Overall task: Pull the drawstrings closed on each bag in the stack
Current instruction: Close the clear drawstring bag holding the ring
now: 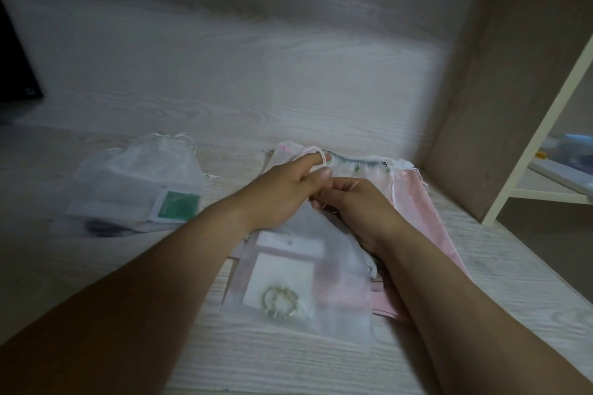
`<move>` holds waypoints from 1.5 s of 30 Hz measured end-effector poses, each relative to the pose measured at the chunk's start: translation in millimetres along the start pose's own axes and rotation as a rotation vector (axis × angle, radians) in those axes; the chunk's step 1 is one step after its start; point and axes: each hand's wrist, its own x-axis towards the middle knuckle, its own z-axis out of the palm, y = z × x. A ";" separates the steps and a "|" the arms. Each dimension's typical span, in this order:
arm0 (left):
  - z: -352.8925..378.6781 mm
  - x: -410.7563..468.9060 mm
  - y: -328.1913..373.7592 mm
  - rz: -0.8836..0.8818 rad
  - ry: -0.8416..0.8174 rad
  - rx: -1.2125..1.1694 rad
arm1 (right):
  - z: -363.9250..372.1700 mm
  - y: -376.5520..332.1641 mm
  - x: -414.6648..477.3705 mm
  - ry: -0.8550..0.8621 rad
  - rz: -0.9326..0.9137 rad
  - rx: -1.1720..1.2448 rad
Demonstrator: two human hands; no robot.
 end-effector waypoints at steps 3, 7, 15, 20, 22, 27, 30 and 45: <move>-5.6 1.8 -7.0 -0.090 0.066 0.156 | -0.4 -0.5 2.2 0.041 -0.015 0.012; -9.5 2.1 -4.2 -0.162 0.091 0.106 | -3.1 -0.7 2.9 0.086 -0.026 0.032; -13.1 0.1 -7.4 -0.367 -0.004 -0.342 | -6.3 4.4 8.2 0.093 -0.038 -0.020; -14.6 -0.6 -12.7 -0.343 -0.016 -0.369 | -6.6 7.6 11.0 0.082 -0.050 0.010; -15.2 0.7 -13.8 -0.343 -0.019 -0.359 | -7.1 8.1 11.8 0.085 -0.050 0.009; -15.1 0.4 -12.3 -0.316 -0.020 -0.362 | -4.3 3.9 9.3 0.093 -0.078 0.002; -14.7 -0.8 -12.1 -0.282 -0.023 -0.368 | -3.3 1.9 8.5 0.088 -0.108 -0.023; 1.2 1.3 -13.8 -0.214 0.064 -0.039 | 0.5 -0.4 -1.7 0.186 -0.333 -0.522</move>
